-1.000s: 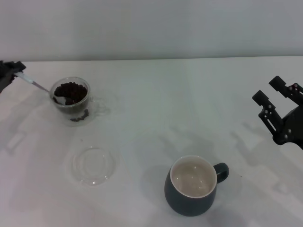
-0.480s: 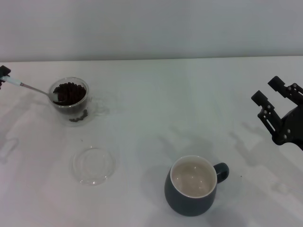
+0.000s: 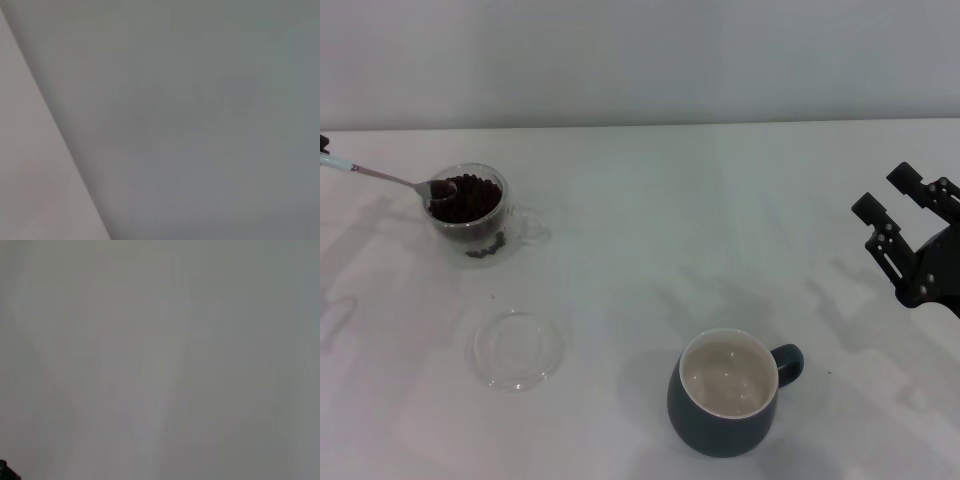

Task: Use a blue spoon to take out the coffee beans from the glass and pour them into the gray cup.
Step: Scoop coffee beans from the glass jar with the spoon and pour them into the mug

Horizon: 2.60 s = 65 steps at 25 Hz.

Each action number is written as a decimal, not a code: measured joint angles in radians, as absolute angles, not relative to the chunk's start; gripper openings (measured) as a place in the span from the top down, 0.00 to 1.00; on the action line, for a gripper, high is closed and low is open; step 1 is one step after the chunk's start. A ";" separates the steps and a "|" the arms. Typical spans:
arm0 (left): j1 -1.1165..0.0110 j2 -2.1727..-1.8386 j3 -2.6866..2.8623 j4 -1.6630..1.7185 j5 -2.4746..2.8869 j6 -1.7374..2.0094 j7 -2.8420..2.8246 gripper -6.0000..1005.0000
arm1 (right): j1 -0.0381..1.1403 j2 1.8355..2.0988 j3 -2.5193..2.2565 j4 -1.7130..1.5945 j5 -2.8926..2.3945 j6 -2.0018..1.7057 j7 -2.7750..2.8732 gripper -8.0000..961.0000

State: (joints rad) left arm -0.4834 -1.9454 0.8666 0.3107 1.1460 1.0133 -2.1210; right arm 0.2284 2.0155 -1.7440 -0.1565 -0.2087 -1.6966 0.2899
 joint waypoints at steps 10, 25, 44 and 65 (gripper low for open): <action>-0.528 -1.941 0.877 0.314 1.180 1.055 -2.115 0.87 | 0.238 2.014 -1.737 -0.168 -0.199 -1.694 0.283 0.53; -0.632 -1.965 0.914 0.311 1.303 1.105 -2.117 0.87 | 0.270 2.012 -1.733 -0.169 0.006 -1.693 0.273 0.53; -0.664 -1.990 1.071 0.312 1.317 1.312 -2.138 0.87 | 0.299 2.008 -1.709 -0.167 0.035 -1.637 0.208 0.53; -0.758 -2.016 1.129 0.318 1.463 1.339 -2.123 0.87 | 0.299 2.010 -1.709 -0.167 0.035 -1.633 0.204 0.53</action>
State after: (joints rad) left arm -0.7576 -2.0165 1.1292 0.3178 1.4632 1.3390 -2.1229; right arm 0.2992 2.0096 -1.7087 -0.1665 0.0354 -1.6327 0.2039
